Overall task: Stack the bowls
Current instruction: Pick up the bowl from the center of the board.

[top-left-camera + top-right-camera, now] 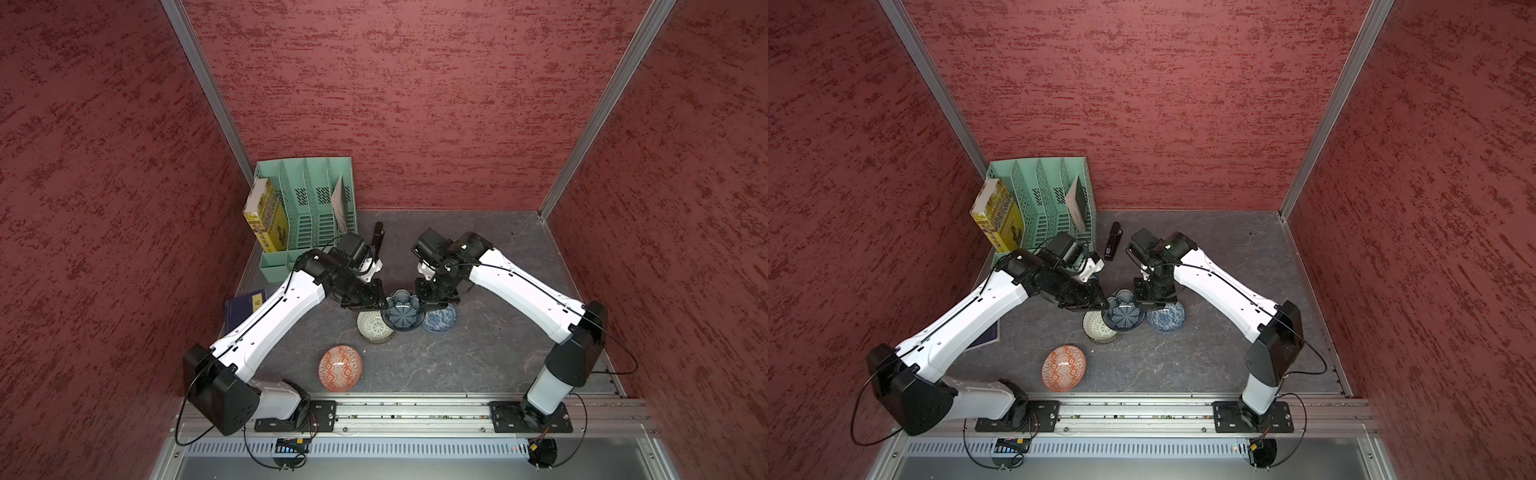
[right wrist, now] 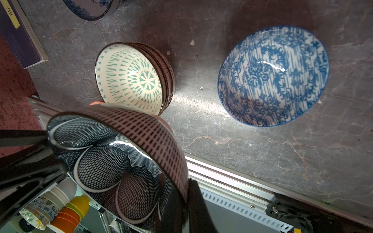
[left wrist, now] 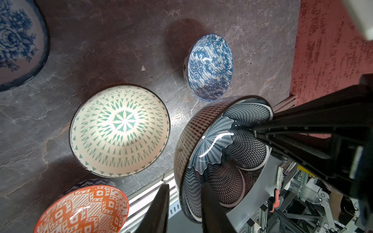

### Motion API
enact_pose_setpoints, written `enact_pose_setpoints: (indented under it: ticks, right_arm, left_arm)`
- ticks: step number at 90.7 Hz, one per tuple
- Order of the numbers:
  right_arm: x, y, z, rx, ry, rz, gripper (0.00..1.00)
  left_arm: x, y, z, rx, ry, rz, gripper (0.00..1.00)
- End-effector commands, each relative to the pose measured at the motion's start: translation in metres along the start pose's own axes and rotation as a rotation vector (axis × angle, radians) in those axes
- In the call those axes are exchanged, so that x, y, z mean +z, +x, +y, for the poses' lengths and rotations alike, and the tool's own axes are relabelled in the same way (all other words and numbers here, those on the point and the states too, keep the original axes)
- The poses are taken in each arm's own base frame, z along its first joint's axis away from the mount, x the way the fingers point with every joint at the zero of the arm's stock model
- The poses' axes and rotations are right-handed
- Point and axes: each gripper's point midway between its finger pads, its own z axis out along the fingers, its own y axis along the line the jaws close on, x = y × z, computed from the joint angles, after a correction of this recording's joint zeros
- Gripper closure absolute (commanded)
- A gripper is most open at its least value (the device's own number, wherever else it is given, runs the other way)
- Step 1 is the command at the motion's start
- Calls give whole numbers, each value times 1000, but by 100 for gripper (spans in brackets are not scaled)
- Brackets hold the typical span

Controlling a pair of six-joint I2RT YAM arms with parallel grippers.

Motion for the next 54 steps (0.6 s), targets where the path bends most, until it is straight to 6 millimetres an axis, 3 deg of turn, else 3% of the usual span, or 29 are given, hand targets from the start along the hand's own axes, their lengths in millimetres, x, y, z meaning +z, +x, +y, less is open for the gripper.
enact_pose_setpoints:
  ticks: [1,54]
  right_arm:
    - [-9,-4,18,-41,-62,-25,100]
    - [-4,-9,28,-47,-76,-22,100]
  left_arm:
    - [4,3,7,7,-35,7,71]
    - [9,7,16,-5,-88,15,97]
